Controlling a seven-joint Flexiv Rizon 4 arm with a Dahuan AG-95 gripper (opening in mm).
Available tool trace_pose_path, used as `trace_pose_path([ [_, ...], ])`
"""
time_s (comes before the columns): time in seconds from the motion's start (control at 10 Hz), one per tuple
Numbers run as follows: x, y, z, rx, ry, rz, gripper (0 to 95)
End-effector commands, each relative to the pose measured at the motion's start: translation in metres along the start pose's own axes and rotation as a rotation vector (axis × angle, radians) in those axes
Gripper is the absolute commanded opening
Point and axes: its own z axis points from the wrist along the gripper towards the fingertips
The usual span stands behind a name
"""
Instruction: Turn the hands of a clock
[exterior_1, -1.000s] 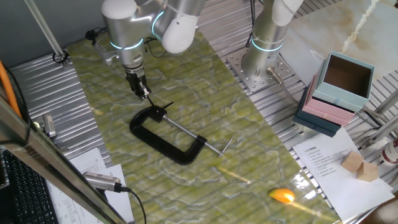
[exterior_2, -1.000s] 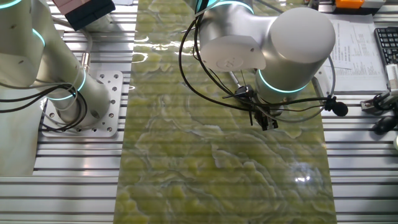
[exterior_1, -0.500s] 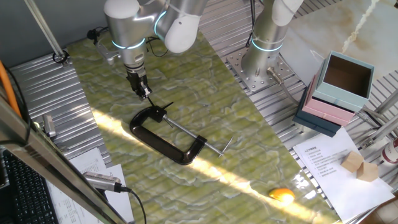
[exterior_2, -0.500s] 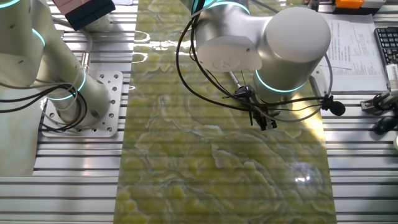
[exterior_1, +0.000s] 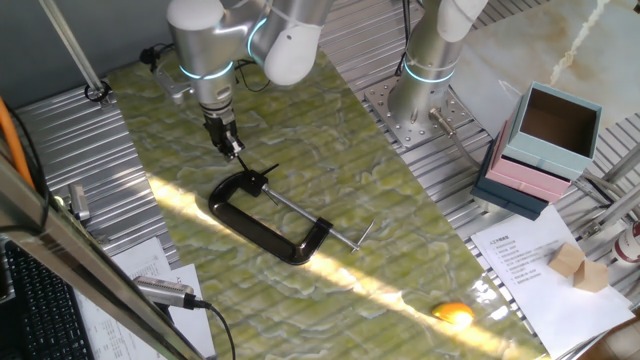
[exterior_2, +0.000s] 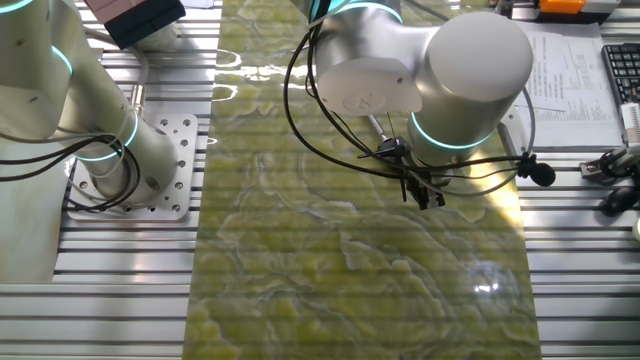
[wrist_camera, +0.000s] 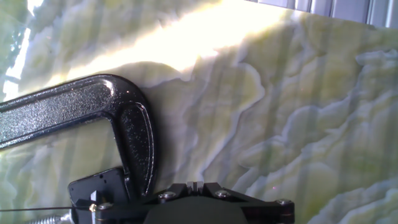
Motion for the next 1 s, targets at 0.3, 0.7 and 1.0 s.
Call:
trace_pose_path([
  [0.3, 0.0041, 0.0009, 0.0002, 0.000, 0.000, -0.001, 0.0],
  [0.7, 0.0050, 0.0011, 0.0003, -0.002, -0.002, -0.005, 0.0],
  [1.0, 0.0053, 0.0012, 0.0004, -0.002, -0.001, -0.005, 0.0],
])
